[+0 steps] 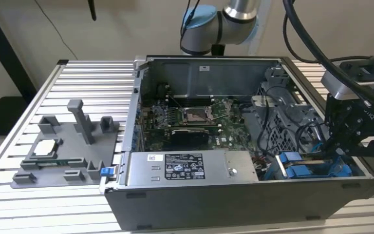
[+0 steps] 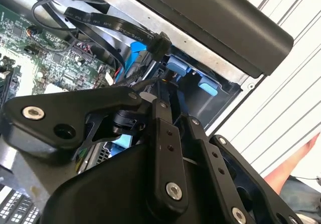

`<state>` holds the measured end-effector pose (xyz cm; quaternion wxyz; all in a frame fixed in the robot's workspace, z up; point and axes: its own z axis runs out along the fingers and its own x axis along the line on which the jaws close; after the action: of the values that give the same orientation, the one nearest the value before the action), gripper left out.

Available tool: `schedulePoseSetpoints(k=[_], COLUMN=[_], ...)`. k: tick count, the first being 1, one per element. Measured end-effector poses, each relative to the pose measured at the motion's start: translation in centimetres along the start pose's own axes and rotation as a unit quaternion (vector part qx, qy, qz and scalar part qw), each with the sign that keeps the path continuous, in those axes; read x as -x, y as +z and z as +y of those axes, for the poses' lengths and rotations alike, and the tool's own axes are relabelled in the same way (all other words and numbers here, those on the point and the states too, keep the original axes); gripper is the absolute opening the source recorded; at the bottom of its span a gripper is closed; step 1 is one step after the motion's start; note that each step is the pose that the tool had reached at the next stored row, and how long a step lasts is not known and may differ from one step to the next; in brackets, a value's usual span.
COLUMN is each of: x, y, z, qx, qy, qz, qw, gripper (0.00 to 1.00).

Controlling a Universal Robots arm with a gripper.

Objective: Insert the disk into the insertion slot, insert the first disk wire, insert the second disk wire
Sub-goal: 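Insert the first disk wire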

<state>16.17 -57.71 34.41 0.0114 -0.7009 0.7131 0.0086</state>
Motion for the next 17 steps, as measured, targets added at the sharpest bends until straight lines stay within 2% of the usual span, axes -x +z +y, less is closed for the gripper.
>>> schedulePoseSetpoints(k=[17], x=[-0.02], y=[0.87], z=[-0.22], qx=[0.0], qy=[0.0], qz=[0.0002], qw=[1.0], gripper=[0.0])
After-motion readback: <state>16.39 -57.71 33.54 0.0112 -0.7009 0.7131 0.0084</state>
